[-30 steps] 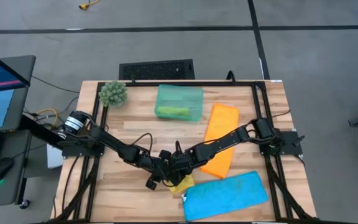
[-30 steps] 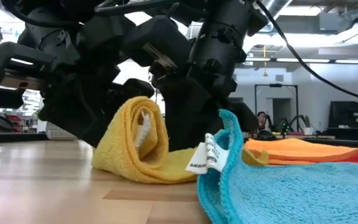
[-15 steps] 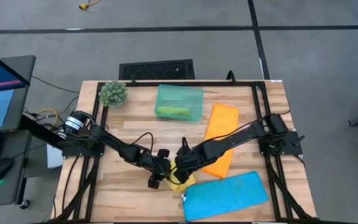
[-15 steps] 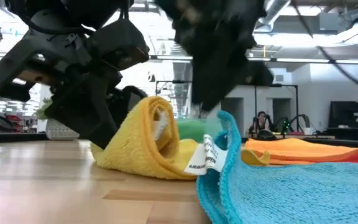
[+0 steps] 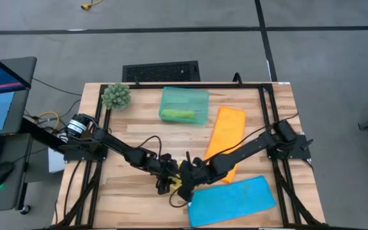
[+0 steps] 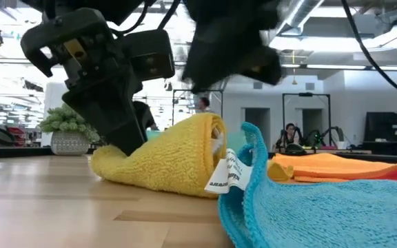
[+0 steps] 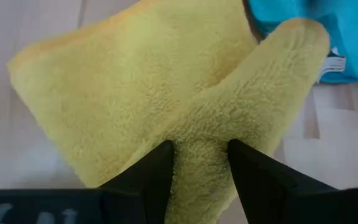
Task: Roll microfiber towels into tight, uniform cylinder then place into a basket
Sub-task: Roll the yellow towel
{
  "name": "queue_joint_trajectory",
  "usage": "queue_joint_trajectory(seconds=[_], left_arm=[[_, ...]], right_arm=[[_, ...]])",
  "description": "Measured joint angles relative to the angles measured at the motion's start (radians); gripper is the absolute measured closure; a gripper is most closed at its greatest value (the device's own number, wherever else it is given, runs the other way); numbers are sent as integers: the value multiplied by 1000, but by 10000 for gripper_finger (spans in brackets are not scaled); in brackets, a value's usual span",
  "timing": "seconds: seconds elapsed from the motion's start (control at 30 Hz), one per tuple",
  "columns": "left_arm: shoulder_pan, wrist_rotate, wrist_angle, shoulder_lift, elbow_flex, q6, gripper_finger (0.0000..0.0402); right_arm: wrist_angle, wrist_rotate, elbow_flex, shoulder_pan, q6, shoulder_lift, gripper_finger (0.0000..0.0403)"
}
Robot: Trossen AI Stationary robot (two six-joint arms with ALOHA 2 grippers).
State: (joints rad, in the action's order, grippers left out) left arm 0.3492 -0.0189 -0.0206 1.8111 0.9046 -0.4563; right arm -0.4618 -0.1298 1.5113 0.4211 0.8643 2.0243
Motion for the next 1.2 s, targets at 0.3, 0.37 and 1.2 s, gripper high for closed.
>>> queue_joint_trajectory(seconds=[0.3, 0.37, 1.2], left_arm=[[-37, -27, 82, 3, 27, 27, 249], [-47, -37, 88, 3, 29, 28, 249], [-52, 8, 303, -183, 0, 366, 249]], right_arm=[[70, 24, -2, 18, 49, 85, 296], [47, 24, 0, 20, 82, 104, 296], [-16, 76, -2, 20, 148, 136, 296]])
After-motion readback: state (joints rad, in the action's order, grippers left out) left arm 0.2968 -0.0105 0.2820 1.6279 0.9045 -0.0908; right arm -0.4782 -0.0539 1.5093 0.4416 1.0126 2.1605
